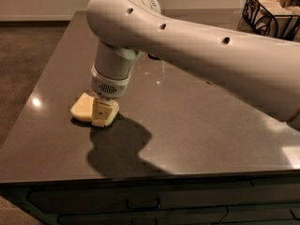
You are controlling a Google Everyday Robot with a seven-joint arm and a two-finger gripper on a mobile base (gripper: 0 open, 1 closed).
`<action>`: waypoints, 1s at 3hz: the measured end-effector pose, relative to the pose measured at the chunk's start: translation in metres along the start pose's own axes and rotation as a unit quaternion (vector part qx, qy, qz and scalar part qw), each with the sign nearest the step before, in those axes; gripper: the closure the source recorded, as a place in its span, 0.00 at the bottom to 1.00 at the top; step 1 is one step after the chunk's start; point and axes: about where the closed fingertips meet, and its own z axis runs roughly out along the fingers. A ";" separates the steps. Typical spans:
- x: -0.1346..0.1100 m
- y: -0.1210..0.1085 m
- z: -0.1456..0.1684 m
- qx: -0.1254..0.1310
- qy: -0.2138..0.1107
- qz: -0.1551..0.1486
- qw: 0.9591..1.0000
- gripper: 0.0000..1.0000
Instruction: Move sponge near 7up can
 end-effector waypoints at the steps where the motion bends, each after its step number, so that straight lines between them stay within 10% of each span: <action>1: 0.019 -0.025 -0.029 0.022 0.000 0.034 0.999 0.83; 3: 0.072 -0.093 -0.073 0.067 0.031 0.096 0.993 1.00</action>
Offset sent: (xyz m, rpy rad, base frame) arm 0.0992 -0.1159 0.0671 -0.0340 -0.0712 -0.2979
